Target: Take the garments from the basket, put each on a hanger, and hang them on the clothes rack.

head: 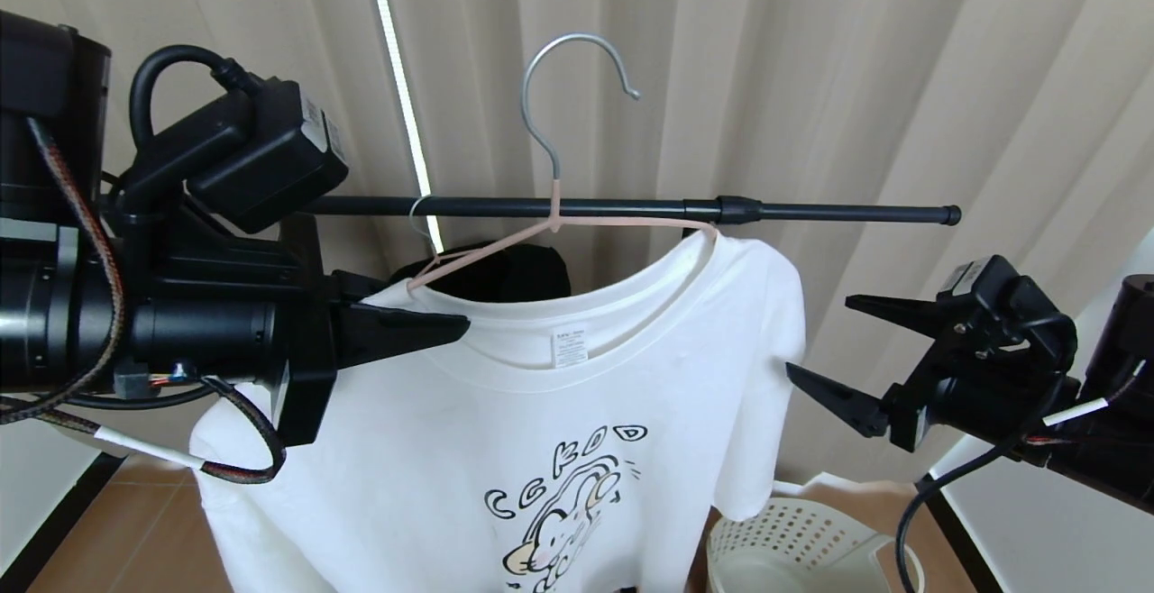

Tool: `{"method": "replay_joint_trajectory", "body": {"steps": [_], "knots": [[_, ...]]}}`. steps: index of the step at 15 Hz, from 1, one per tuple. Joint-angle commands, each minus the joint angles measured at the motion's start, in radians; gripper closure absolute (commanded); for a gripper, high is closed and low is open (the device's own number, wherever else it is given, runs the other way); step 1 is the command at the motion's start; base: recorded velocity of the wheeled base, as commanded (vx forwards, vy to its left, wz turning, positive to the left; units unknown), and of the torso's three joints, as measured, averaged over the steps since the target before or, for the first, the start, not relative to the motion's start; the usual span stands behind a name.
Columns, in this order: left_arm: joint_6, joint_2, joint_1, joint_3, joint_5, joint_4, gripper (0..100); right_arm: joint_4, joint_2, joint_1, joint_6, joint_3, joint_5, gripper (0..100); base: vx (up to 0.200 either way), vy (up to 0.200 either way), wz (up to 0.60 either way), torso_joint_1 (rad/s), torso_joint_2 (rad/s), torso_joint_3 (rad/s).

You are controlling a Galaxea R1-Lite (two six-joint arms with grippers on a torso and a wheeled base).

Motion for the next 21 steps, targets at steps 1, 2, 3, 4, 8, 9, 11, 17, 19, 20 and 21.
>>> {"method": "replay_joint_trajectory", "body": {"steps": [1,2,3,4,8,9,11,17,19,20,21], "knots": [[0.0,-0.013,-0.003,0.003,0.0,-0.001,100,-0.003,0.047,0.004,0.001,-0.007,0.0,0,0.0,0.0,0.0,0.0,0.0,0.0],[0.0,-0.021,-0.006,0.009,0.0,-0.001,100,-0.006,0.069,0.005,0.001,-0.013,0.0,0,0.0,0.0,0.0,0.0,0.0,0.0],[0.001,-0.024,-0.006,0.017,-0.002,-0.001,100,-0.006,0.076,0.007,0.004,-0.021,0.0,0,0.0,0.0,0.0,0.0,0.0,0.0],[0.0,-0.03,-0.007,0.02,-0.002,-0.001,100,-0.004,0.083,0.008,0.016,-0.031,0.0,0,0.0,0.0,0.0,0.0,0.0,0.0],[0.001,-0.035,-0.009,0.035,-0.004,-0.001,100,-0.006,0.109,0.022,0.064,-0.053,-0.017,0,0.0,0.0,0.0,0.0,0.0,0.0],[0.001,-0.035,-0.009,0.035,-0.004,-0.002,100,-0.007,0.112,0.022,0.064,-0.054,-0.018,100,0.0,0.0,0.0,0.0,0.0,0.0],[0.0,-0.035,-0.009,0.034,-0.004,-0.002,100,-0.007,0.112,0.022,0.065,-0.059,-0.018,100,0.0,0.0,0.0,0.0,0.0,0.0],[-0.002,-0.055,-0.003,0.041,-0.002,-0.002,100,-0.004,0.116,-0.025,0.067,-0.086,-0.018,100,0.0,0.0,0.0,0.0,0.0,0.0],[-0.002,-0.065,-0.001,0.051,-0.002,-0.002,100,-0.006,0.119,-0.03,0.078,-0.088,-0.02,100,0.0,0.0,0.0,0.0,0.0,0.0],[-0.011,-0.068,-0.001,0.063,-0.002,-0.002,100,-0.006,0.113,-0.028,0.079,-0.086,-0.018,100,0.0,0.0,0.0,0.0,0.0,0.0],[-0.019,-0.068,-0.001,0.071,-0.002,-0.002,100,-0.004,0.103,-0.022,0.078,-0.08,-0.018,100,0.0,0.0,0.0,0.0,0.0,0.0]]}}
